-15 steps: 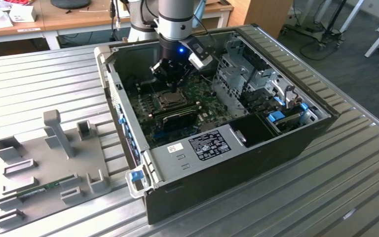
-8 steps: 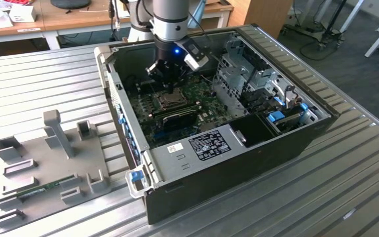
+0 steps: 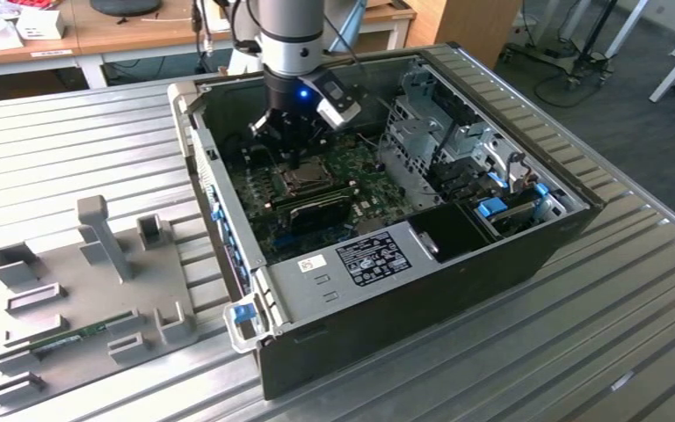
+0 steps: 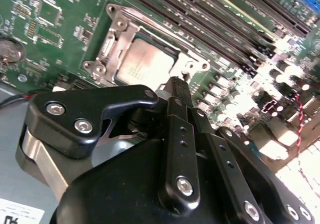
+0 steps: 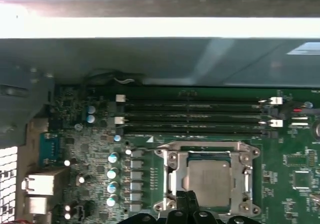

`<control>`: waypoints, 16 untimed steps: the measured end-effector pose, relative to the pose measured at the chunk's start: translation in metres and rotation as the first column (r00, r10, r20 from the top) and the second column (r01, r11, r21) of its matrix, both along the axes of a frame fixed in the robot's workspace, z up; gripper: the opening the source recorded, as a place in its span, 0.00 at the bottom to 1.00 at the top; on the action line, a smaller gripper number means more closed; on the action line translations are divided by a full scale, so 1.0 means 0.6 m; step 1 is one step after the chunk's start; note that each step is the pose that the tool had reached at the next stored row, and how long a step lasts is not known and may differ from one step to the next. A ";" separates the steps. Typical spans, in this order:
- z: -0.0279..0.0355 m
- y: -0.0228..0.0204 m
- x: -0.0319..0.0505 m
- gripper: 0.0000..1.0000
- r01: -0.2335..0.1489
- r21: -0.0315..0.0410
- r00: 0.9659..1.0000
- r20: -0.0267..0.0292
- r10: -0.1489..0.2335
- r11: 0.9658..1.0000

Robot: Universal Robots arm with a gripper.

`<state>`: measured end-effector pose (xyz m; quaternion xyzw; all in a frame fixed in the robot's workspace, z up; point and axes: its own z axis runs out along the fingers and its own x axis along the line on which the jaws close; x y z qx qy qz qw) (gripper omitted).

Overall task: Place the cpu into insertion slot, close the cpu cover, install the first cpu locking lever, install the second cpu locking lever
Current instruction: 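Install the first cpu locking lever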

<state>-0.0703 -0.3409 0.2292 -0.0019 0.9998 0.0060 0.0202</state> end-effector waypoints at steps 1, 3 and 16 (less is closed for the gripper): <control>0.000 0.0000 -0.003 0.10 0.000 0.000 1.000 0.001 0.000 1.000; -0.001 0.0000 -0.010 0.10 0.000 0.000 1.000 0.003 0.000 1.000; -0.002 0.0001 -0.043 0.10 0.000 0.000 1.000 0.010 0.000 1.000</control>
